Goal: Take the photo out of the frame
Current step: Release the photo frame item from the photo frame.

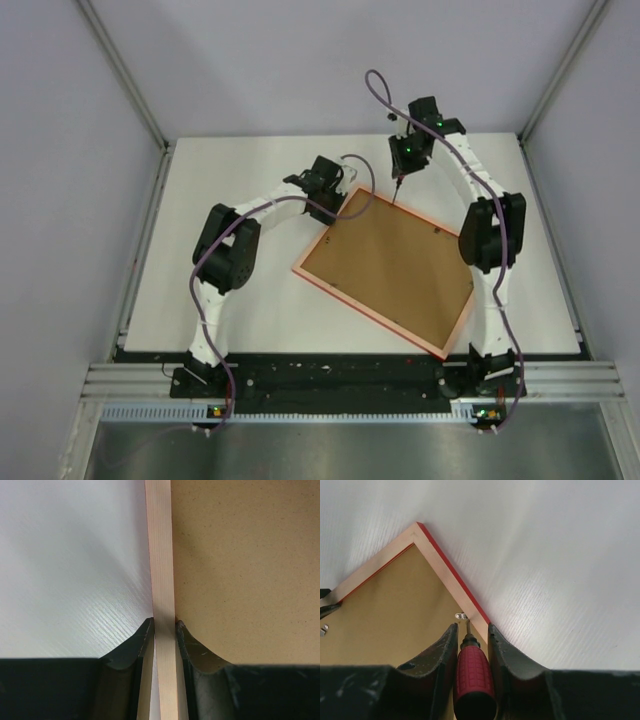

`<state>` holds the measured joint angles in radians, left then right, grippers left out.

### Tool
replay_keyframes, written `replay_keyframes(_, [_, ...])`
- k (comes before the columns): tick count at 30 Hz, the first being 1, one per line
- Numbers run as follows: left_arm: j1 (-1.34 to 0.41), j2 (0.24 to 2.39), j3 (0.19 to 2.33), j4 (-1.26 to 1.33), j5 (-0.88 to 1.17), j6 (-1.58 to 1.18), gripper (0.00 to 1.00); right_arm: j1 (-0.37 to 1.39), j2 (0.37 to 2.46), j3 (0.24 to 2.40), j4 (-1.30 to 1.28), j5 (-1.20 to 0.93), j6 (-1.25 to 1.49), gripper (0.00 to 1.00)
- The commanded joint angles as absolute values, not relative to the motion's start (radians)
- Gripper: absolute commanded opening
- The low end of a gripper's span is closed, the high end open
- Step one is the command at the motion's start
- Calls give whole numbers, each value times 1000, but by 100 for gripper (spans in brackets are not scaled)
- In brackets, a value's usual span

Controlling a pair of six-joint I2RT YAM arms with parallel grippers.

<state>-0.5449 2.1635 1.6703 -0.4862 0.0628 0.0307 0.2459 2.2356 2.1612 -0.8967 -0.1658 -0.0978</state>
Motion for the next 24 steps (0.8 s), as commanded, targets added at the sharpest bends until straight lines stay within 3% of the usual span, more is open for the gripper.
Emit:
replay_keyframes(1, [-538, 2161, 1697, -537, 52, 31, 12, 239, 2161, 2123, -825, -91, -77, 0])
replay_keyframes(6, [-541, 2158, 1694, -538, 58, 26, 11, 235, 2129, 2075, -756, -235, -34, 0])
replay_keyframes(17, [-545, 2155, 1698, -538, 57, 28, 10, 259, 2148, 2145, -753, -248, -37, 0])
replay_keyframes(24, [-546, 2161, 1700, -541, 48, 28, 9, 302, 2183, 2161, -802, -75, -132, 0])
